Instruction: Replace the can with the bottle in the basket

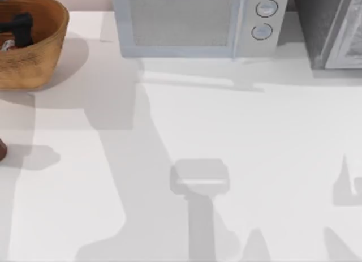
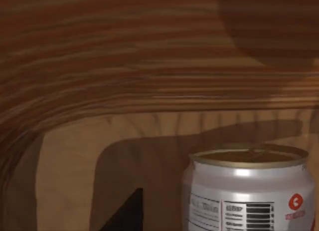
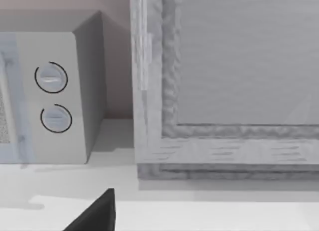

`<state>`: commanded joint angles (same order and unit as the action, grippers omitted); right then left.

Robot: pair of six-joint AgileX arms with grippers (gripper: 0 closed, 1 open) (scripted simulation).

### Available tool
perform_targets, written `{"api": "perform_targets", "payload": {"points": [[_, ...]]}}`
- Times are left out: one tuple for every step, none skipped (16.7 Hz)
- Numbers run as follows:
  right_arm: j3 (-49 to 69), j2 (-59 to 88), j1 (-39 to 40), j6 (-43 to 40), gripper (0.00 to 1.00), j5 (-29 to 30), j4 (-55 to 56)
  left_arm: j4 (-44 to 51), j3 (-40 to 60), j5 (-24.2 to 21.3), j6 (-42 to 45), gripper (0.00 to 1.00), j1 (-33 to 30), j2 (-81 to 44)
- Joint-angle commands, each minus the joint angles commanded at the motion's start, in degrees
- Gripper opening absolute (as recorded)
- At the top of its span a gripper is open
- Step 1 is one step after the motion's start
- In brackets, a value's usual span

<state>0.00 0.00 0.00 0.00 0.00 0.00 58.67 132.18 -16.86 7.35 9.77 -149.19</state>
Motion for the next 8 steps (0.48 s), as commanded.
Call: {"api": "perform_targets", "payload": {"points": [[0.0, 0.0, 0.0, 0.0, 1.0, 0.0, 0.0, 0.0, 0.0, 0.0, 0.0, 0.62, 0.0, 0.0], [0.0, 0.0, 0.0, 0.0, 1.0, 0.0, 0.0, 0.0, 0.0, 0.0, 0.0, 0.55, 0.0, 0.0], [0.0, 0.0, 0.0, 0.0, 1.0, 0.0, 0.0, 0.0, 0.0, 0.0, 0.0, 0.47, 0.0, 0.0], [0.0, 0.0, 0.0, 0.0, 1.0, 0.0, 0.0, 0.0, 0.0, 0.0, 0.0, 0.4, 0.0, 0.0], [0.0, 0.0, 0.0, 0.0, 1.0, 0.0, 0.0, 0.0, 0.0, 0.0, 0.0, 0.32, 0.0, 0.0], [0.0, 0.0, 0.0, 0.0, 1.0, 0.0, 0.0, 0.0, 0.0, 0.0, 0.0, 0.25, 0.0, 0.0], [0.0, 0.0, 0.0, 0.0, 1.0, 0.0, 0.0, 0.0, 0.0, 0.0, 0.0, 0.17, 0.0, 0.0], [0.0, 0.0, 0.0, 0.0, 1.0, 0.0, 0.0, 0.0, 0.0, 0.0, 0.0, 0.1, 0.0, 0.0]]}}
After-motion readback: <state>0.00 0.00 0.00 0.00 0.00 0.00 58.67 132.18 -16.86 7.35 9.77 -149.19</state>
